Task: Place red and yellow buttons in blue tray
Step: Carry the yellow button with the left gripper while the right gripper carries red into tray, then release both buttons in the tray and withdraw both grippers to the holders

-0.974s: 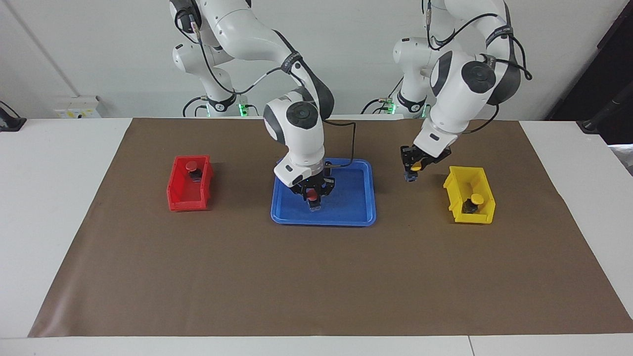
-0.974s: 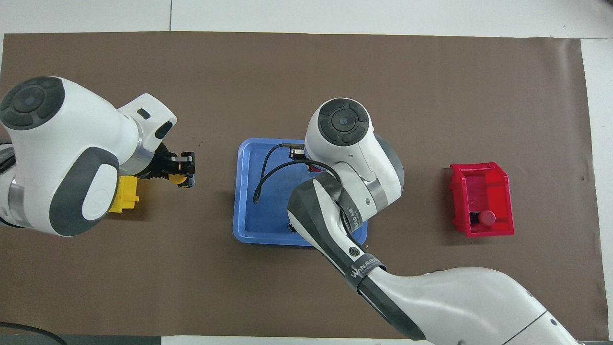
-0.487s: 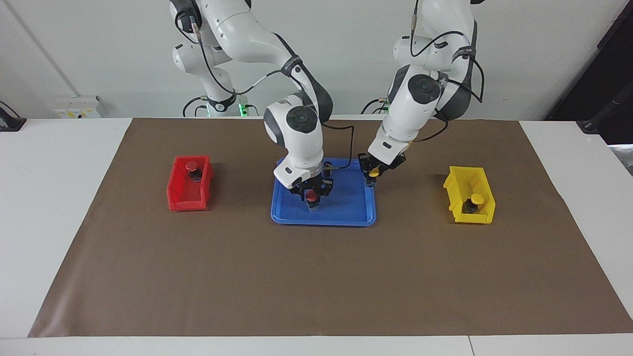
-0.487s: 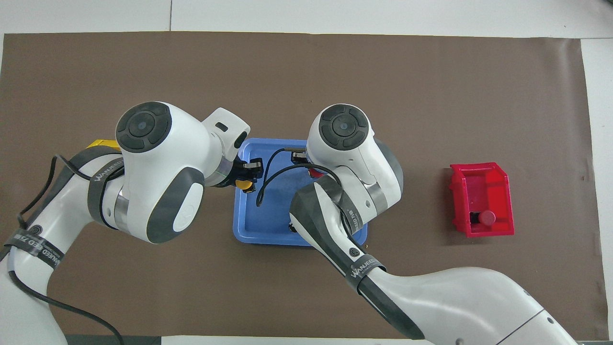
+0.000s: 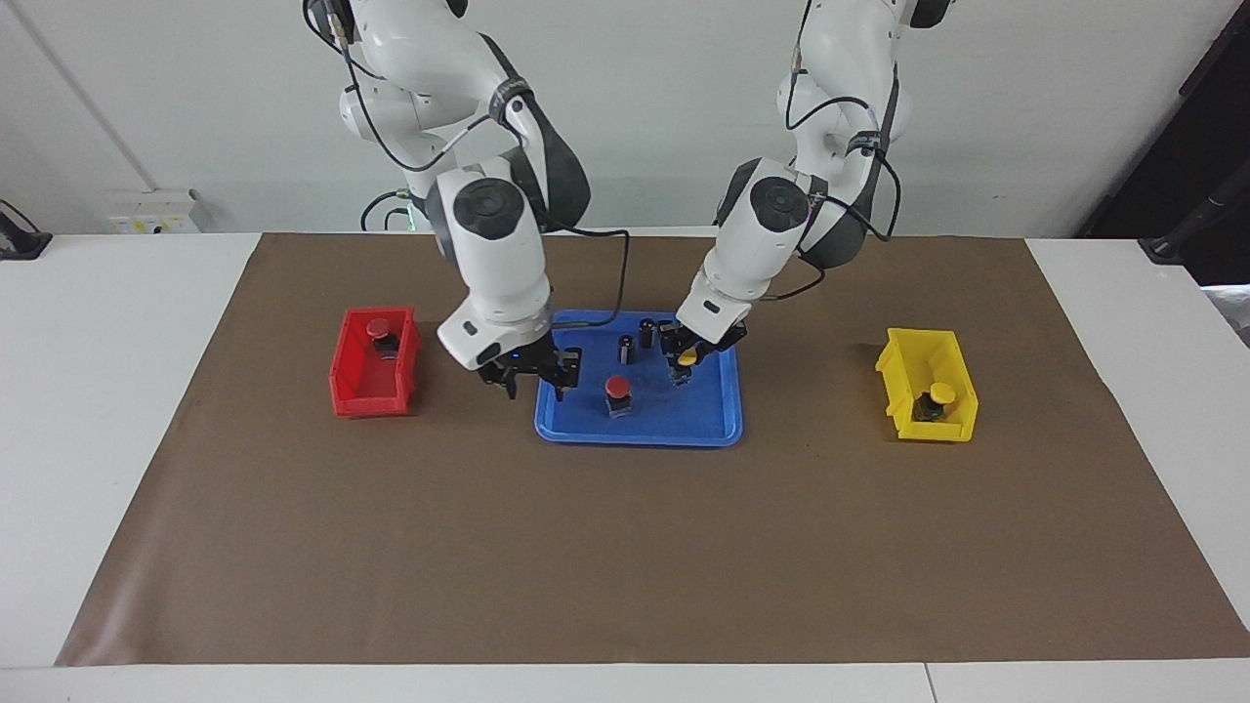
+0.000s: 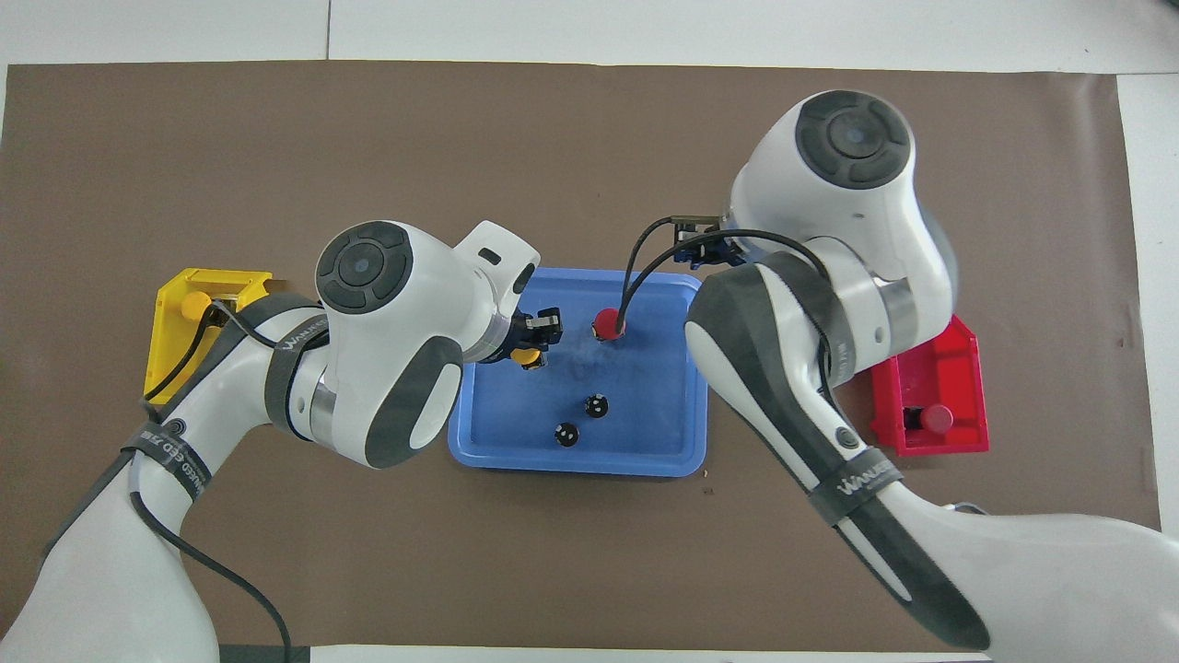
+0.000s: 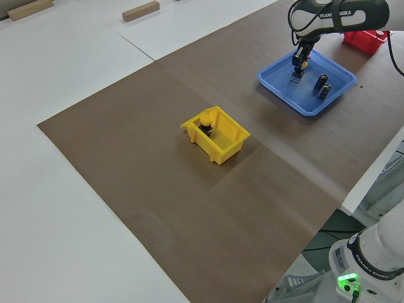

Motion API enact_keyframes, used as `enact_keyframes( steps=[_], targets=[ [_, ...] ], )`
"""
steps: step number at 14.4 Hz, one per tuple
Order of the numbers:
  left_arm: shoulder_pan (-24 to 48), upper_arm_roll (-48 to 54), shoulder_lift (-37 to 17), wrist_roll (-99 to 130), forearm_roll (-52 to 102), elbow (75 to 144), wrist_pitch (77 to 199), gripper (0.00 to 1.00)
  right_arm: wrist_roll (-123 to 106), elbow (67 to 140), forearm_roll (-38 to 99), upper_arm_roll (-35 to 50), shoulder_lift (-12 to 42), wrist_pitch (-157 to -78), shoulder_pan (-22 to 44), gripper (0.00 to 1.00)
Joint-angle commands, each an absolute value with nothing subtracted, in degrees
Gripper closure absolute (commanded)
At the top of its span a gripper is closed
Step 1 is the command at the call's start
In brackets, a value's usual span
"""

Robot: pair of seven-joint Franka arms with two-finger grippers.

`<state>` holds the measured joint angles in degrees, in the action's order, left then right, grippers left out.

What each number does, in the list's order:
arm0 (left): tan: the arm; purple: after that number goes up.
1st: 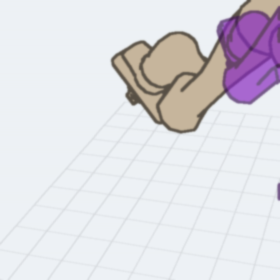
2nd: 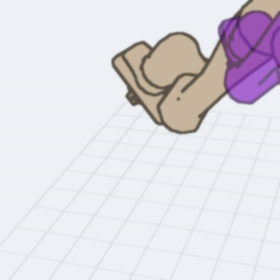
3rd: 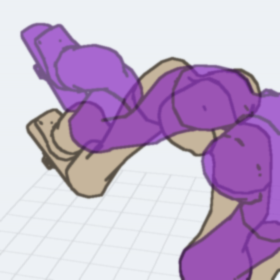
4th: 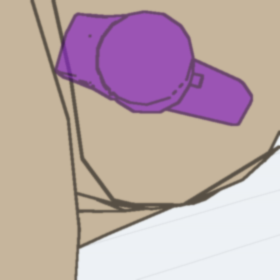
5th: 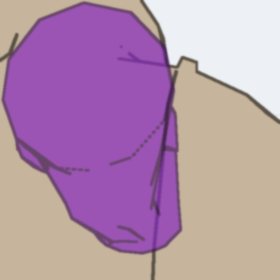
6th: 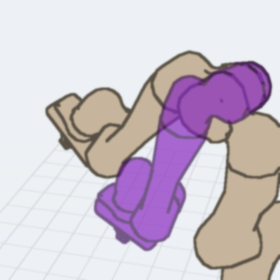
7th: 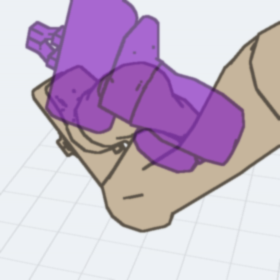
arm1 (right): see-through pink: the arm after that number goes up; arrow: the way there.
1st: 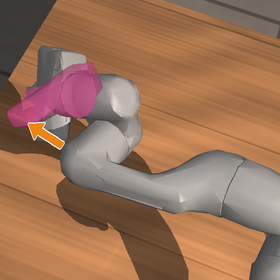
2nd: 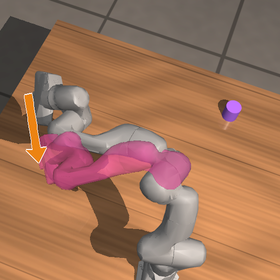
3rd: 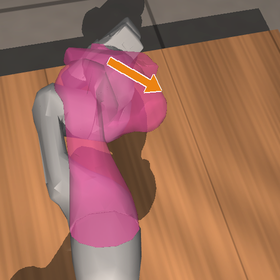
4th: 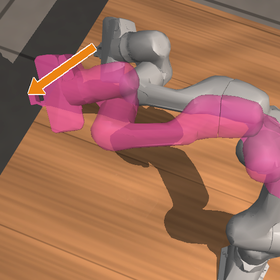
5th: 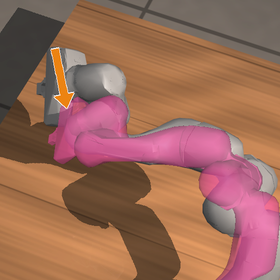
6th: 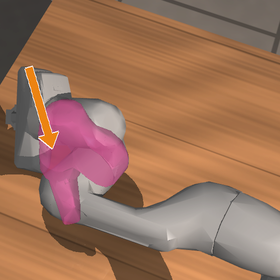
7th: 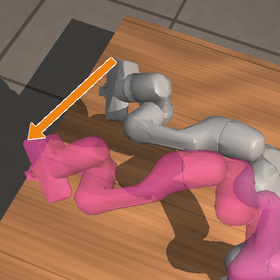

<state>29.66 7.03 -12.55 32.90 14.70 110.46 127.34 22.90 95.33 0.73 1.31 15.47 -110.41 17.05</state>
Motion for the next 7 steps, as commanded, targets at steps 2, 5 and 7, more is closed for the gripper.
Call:
enact_keyframes(
  steps=[2,5,7],
  targets=[
    [31.8,6.0,-18.4,34.3,15.8,105.7,130.8,0.99,11.8,106.8,0.4,2.2,6.7,-106.9,9.8,0.30],
    [31.6,5.9,-19.2,33.4,14.9,105.6,131.2,0.99,1.2,112.0,0.4,2.1,3.6,-104.7,4.0,0.30],
    [31.5,5.9,-19.2,32.7,11.9,105.9,130.6,0.99,-5.3,113.7,0.5,2.2,2.7,-103.8,-0.4,0.30]
  ],
)
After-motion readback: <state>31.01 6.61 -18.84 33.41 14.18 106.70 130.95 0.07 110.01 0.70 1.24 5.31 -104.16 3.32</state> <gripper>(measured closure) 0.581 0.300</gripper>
